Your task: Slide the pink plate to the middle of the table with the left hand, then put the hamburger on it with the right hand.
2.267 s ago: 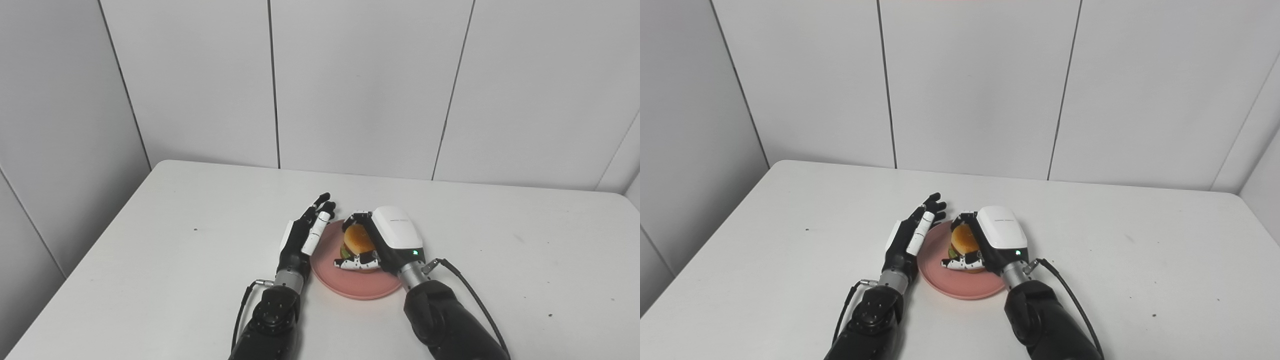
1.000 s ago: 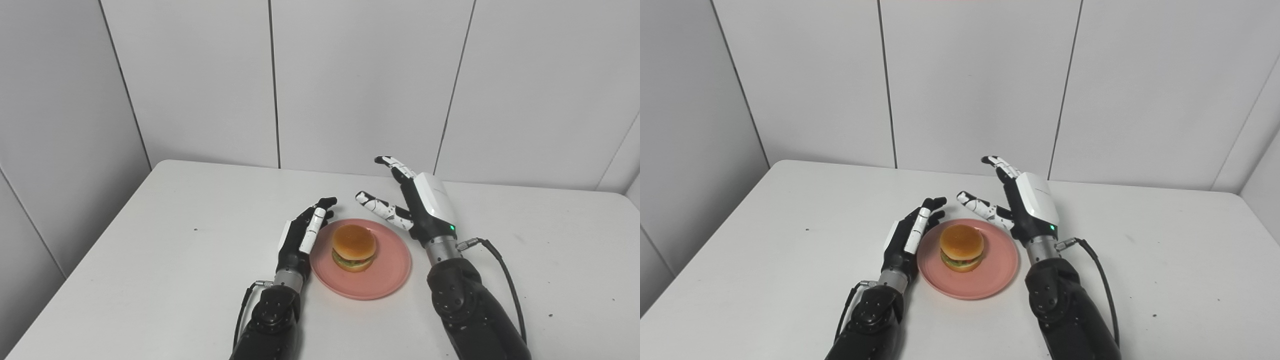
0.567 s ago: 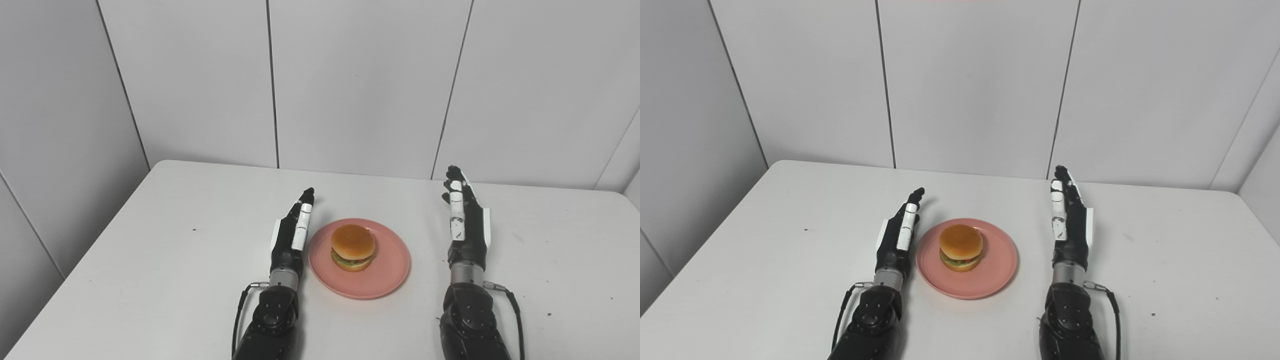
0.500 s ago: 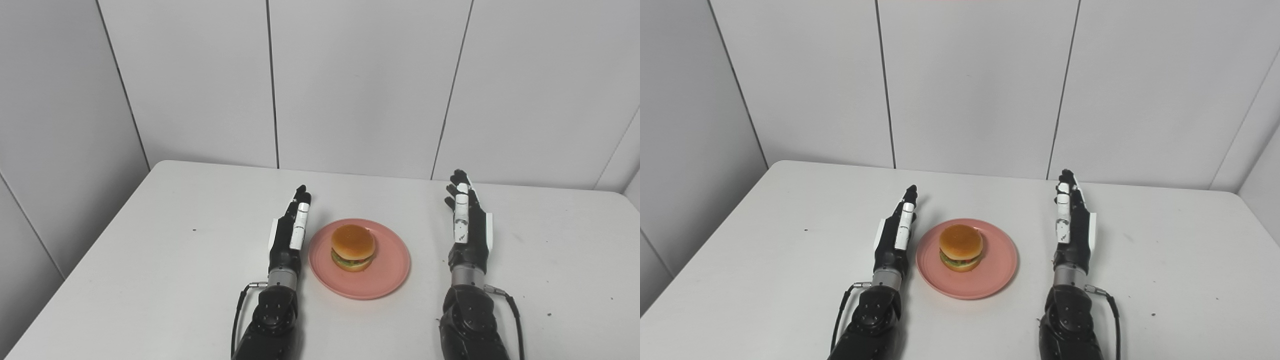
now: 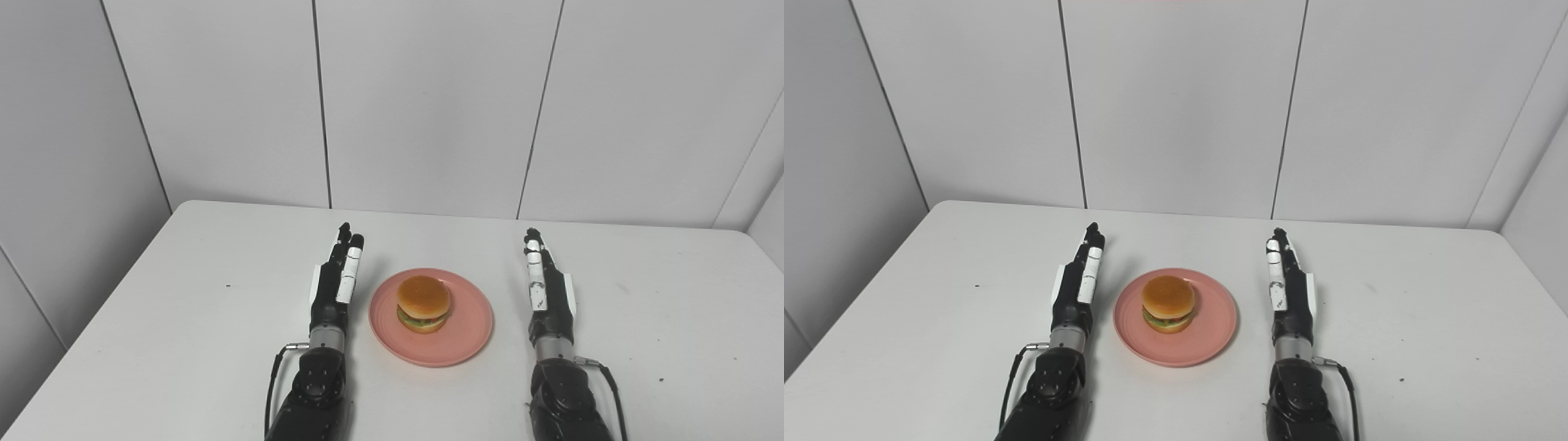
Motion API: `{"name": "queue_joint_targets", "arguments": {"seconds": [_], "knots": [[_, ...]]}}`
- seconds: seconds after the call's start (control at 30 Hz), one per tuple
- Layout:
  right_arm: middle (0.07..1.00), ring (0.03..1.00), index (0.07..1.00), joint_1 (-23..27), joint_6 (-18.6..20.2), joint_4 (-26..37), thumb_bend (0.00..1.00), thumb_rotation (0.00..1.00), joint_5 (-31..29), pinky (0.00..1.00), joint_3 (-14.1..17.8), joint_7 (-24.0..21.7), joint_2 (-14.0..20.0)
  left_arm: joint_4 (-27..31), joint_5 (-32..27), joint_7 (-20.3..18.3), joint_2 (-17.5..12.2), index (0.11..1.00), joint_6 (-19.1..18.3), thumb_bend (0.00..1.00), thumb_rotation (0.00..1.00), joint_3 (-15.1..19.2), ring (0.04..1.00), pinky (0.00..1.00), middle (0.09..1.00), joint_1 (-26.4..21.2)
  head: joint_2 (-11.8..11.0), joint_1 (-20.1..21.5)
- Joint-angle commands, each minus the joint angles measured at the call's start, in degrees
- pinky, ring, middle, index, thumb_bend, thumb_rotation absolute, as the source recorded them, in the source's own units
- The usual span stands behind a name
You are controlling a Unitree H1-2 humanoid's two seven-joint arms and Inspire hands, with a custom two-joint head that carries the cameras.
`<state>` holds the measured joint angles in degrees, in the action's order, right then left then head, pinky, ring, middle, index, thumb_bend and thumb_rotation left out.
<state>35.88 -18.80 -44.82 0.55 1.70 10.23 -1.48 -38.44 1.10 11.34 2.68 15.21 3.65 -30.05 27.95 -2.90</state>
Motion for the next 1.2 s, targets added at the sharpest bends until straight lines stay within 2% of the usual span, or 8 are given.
{"name": "queue_joint_targets", "arguments": {"seconds": [0.0,0.1,0.3,0.37,0.6,0.87,0.97,1.17], "knots": [[0.943,0.971,0.904,0.7,0.2,-1.5,0.81,1.0,0.7,1.0,-0.7,-1.7,1.1,1.0,-0.4,-1.2,-0.9,0.961,-0.4,0.89,0.94,-0.1,1.0,0.97,1.0,-0.6,0.2,0.1],[0.956,0.97,0.913,0.6,1.2,-2.0,0.84,1.0,-0.2,1.0,-1.1,-4.1,1.5,1.2,-0.2,-1.3,-1.1,0.969,-1.3,0.87,0.94,-0.1,1.0,0.88,1.0,-0.7,0.2,0.2],[0.963,0.976,0.929,0.7,3.0,-2.2,0.84,1.0,-0.2,1.0,-1.3,-5.6,2.0,2.1,-0.7,-1.8,-1.2,0.974,-3.7,0.86,0.92,0.2,1.0,0.91,1.0,-0.9,0.5,0.5],[0.963,0.979,0.926,0.5,3.9,-1.8,0.84,1.0,0.0,1.0,-1.6,-5.8,2.2,2.4,-0.6,-1.6,-1.2,0.967,-4.3,0.84,0.91,0.2,1.0,0.84,1.0,-1.0,0.5,0.5],[0.955,0.975,0.936,-0.1,5.8,-0.7,0.84,1.0,-1.0,1.0,-1.1,-5.8,1.9,2.7,-0.7,-1.9,-1.2,0.965,-4.8,0.85,0.91,0.4,1.0,0.93,1.0,-0.9,0.9,0.6],[0.944,0.953,0.941,-0.6,8.3,0.6,0.84,1.0,-6.1,1.0,3.6,-4.9,-0.7,1.9,-0.8,-1.3,-0.8,0.957,-4.0,0.86,0.9,0.6,1.0,0.87,1.0,-0.8,0.9,0.7],[0.95,0.951,0.949,-0.7,8.9,0.9,0.84,1.0,-5.7,1.0,3.9,-4.4,-0.9,1.5,-0.5,-1.2,-0.8,0.955,-3.6,0.86,0.9,0.4,1.0,0.96,1.0,-0.7,1.0,0.8],[0.96,0.96,0.96,-1.3,9.3,1.7,0.81,1.0,-5.0,1.0,3.6,-4.0,-0.9,2.3,-0.5,-1.2,-0.5,0.957,-4.4,0.85,0.91,0.3,1.0,0.95,1.0,-0.3,1.3,1.3]]}}
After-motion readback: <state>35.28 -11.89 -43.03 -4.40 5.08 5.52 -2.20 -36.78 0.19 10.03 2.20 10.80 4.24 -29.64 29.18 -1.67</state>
